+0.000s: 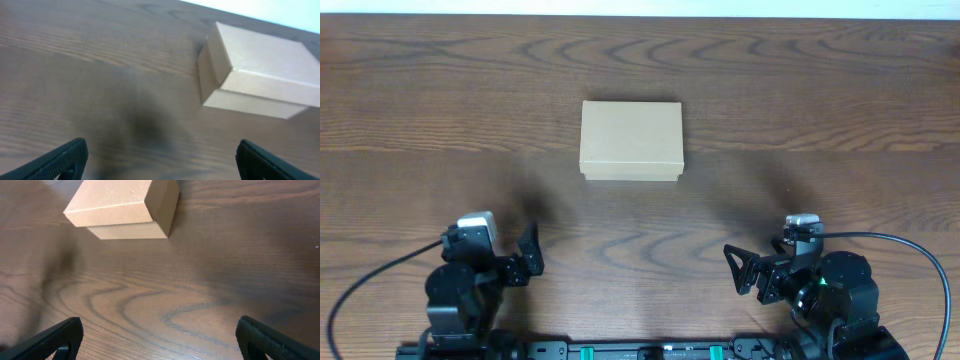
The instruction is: Pack container
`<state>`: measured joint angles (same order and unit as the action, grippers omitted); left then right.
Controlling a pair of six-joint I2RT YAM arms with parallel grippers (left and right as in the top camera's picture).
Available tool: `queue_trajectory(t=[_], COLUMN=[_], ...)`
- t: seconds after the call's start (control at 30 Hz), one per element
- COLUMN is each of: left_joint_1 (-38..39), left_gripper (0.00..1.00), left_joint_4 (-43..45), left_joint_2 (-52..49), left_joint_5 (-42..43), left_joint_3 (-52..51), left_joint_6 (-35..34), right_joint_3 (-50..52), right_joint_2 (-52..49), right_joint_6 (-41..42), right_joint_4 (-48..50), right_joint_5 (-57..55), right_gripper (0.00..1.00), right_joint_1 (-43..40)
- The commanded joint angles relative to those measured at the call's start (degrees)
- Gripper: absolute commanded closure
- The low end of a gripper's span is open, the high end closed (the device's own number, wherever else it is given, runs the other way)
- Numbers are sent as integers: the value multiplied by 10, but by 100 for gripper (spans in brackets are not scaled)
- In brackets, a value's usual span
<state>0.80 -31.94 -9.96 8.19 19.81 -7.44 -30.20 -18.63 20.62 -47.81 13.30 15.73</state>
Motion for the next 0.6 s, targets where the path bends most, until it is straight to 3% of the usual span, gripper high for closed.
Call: queue_trajectory(t=[0.0, 0.27, 0.57], left_joint_1=[-9, -9, -8], left_gripper=[5, 5, 5], left_joint_4=[31, 65, 69], left_joint_2=[54, 98, 96], left_joint_5=[3, 4, 3], left_joint_3=[-57, -125, -126], left_joint_6=[17, 17, 34], right_joint_3=[2, 2, 2], right_joint_2=[3, 3, 3], right_joint_6=[8, 8, 8], right_joint_4=[0, 0, 0], right_joint_5=[2, 2, 2], right_gripper=[1, 1, 1], right_joint_1=[5, 5, 5])
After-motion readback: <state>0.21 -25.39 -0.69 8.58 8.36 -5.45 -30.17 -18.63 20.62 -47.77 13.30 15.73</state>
